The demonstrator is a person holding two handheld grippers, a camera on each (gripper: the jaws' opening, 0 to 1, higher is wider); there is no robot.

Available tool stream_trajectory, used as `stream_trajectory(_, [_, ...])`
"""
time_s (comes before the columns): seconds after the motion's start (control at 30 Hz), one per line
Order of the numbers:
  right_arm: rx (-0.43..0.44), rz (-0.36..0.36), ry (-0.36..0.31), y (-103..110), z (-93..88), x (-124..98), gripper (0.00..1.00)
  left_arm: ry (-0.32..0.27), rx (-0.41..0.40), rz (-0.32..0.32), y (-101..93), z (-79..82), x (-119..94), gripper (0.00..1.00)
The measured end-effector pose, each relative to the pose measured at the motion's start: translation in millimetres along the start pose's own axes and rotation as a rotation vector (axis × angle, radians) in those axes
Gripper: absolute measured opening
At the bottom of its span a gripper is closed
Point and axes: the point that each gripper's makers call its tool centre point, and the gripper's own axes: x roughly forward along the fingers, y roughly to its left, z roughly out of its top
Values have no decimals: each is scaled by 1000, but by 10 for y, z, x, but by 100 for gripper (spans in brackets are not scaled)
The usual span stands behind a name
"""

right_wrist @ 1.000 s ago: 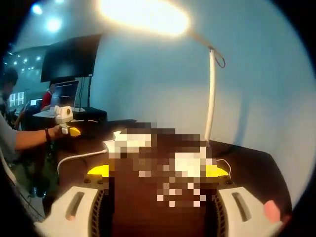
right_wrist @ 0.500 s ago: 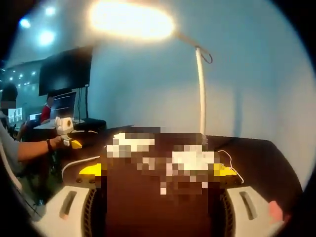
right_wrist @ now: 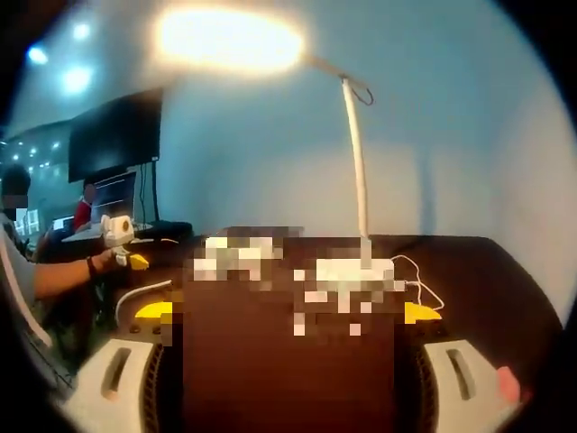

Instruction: Insert the desk lamp plug into the socket, turn on the power strip switch, turn on the lamp switch, then turn off the lamp switch, turn off the power strip switch, and remove the plug from the socket.

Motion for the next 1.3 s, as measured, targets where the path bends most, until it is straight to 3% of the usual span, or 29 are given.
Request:
stream_trajectory(0.57, [76,-38,3,-215,-268,-60,96,-5,2,22,211,-169,-84,89])
stream_trajectory(0.93, [93,-57,-30,-307,-276,-102,96,-42,-5,17,250,-115,-117,89])
stream_trajectory(1.3, [111,-79,-7,-411,-394,-119,96,-50,-12,22,279,-104,-161,88])
